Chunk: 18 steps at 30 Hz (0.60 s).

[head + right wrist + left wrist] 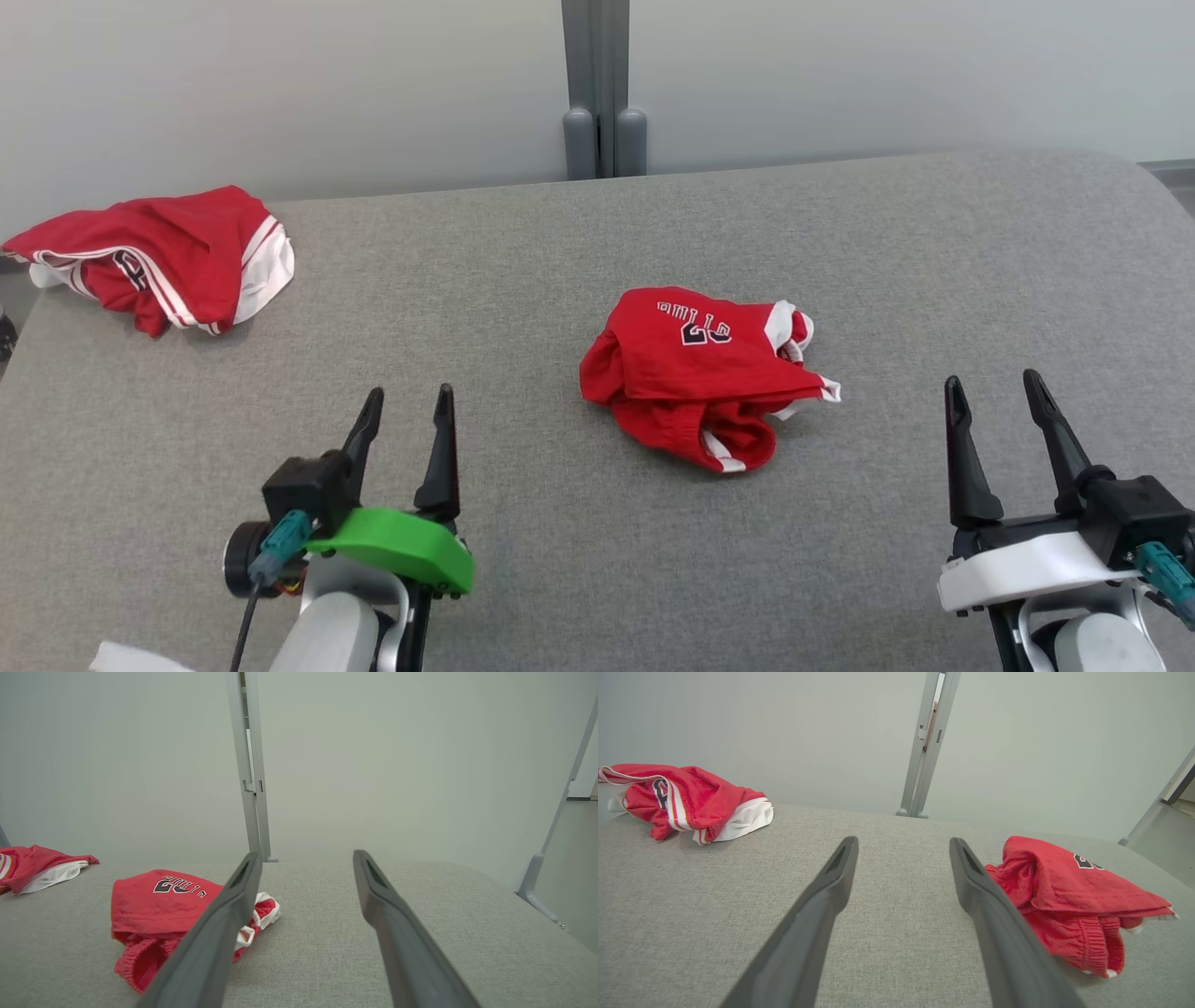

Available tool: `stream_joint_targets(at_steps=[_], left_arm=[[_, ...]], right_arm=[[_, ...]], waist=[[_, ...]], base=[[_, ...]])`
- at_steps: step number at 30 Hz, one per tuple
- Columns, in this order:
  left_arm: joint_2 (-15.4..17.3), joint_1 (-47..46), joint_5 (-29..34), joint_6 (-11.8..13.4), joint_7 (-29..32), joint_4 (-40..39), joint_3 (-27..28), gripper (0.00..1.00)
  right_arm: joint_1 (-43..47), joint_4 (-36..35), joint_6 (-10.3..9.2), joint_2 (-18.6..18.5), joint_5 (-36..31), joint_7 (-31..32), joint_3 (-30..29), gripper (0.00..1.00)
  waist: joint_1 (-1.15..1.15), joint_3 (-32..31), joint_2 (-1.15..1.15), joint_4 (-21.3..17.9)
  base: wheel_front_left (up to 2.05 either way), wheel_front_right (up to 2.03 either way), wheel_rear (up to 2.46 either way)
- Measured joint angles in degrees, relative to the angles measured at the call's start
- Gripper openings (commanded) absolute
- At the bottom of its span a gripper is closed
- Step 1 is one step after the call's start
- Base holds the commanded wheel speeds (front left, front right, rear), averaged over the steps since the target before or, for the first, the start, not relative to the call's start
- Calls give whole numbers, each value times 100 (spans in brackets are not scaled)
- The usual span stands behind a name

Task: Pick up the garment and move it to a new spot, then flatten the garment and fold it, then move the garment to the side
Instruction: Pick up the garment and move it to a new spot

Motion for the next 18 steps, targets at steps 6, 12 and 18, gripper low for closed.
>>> stream_joint_targets(at_steps=[6,12,18], left_arm=[[-52,774,342,114,0,-694,558,100],[-81,1072,528,82,0,-856,765,100],[-90,1117,619,43,0,-875,820,100]], right_arm=[[99,147,0,0,144,0,42,100],[108,323,0,0,245,0,107,100],[109,435,0,1,276,0,140,100]], waist=[[0,-47,0,72],[0,-77,0,105],[0,-89,0,132]], base=[[0,0,0],[0,0,0],[0,0,0]])
